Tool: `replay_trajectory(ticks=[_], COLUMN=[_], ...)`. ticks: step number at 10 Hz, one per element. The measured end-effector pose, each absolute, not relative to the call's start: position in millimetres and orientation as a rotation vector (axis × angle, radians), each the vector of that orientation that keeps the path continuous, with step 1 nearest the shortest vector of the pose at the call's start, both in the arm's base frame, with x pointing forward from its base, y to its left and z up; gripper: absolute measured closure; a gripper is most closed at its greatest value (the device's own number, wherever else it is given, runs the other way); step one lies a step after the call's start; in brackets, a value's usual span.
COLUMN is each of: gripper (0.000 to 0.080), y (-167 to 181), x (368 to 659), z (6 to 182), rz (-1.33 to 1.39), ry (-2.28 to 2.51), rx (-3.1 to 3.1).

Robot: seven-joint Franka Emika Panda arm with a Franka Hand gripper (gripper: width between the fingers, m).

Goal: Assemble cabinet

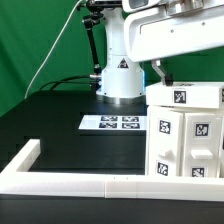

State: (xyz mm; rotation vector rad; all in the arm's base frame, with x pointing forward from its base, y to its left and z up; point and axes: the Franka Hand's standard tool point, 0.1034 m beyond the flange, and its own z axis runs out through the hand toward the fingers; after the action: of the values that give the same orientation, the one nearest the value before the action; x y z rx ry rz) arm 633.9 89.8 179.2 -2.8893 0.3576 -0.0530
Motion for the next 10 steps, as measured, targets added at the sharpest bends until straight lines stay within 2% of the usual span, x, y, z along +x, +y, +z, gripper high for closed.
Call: replay_trajectory(ticks=[7,10], gripper=[0.0002,0.0002], y=[88.2,89.9], x=[634.0,630.7], z=[177.5,171.1], rz=[-0.142,-0.177], ry=[-0.506,-0.878], rx=[-2.935,-2.873])
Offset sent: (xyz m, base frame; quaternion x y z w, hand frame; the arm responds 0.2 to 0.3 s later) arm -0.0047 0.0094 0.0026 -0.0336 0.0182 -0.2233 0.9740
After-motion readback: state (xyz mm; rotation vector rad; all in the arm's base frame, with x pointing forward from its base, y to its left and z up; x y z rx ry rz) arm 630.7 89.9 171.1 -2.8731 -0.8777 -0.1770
